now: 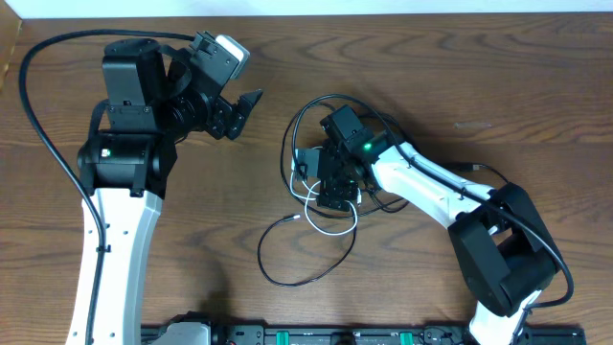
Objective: Untangle cables
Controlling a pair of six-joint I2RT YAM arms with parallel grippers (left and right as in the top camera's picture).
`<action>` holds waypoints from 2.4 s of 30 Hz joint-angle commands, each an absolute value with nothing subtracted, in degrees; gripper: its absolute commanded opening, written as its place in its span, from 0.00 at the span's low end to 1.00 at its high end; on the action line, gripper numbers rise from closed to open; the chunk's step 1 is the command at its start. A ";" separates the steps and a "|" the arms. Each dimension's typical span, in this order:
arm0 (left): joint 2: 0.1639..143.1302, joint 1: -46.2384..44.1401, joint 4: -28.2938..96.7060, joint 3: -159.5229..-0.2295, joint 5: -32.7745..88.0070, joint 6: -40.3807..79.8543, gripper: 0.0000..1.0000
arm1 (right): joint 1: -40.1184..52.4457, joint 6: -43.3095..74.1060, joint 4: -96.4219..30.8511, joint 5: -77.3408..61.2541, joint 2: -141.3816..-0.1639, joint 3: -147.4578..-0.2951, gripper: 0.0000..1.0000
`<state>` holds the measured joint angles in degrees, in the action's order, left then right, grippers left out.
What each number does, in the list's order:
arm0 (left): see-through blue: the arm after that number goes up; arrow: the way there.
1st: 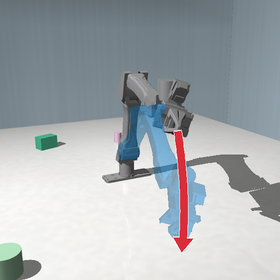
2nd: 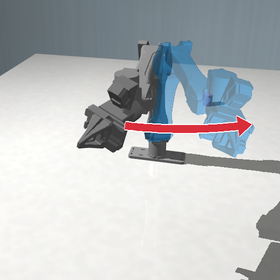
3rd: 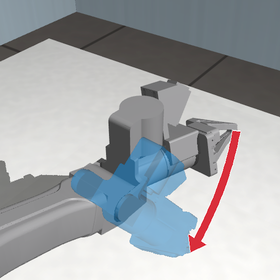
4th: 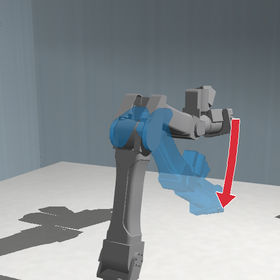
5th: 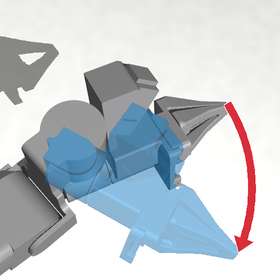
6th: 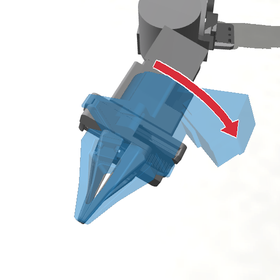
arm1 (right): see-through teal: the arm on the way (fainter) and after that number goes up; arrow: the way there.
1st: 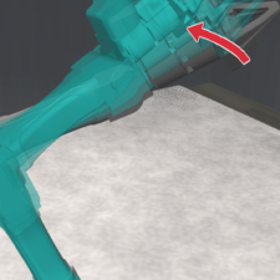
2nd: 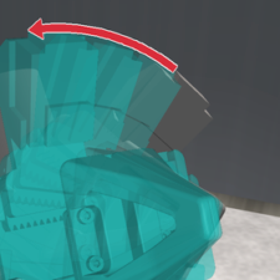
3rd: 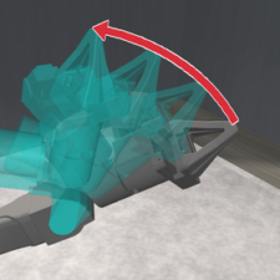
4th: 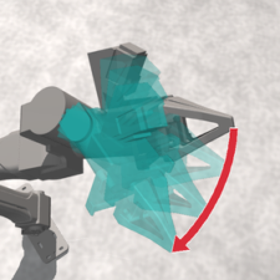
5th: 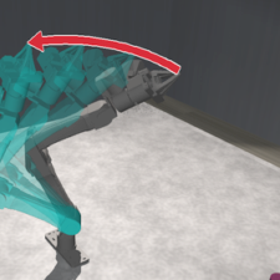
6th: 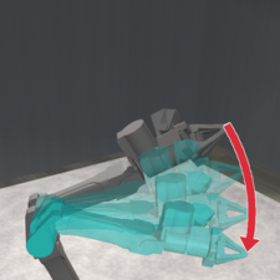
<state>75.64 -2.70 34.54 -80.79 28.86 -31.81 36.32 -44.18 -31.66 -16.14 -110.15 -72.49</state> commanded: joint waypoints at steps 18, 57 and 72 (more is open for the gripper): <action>75.85 -2.48 35.16 -81.21 30.06 -32.34 0.82 | 36.03 -43.75 -31.73 -19.09 -114.76 -72.14 0.94; 75.83 -2.48 35.16 -81.21 30.09 -32.34 0.82 | 34.48 -44.47 -29.08 -19.22 -115.52 -69.84 0.68; 75.83 -2.48 35.16 -81.21 31.09 -32.34 0.82 | 34.48 -44.91 -26.35 -19.22 -115.52 -67.00 0.53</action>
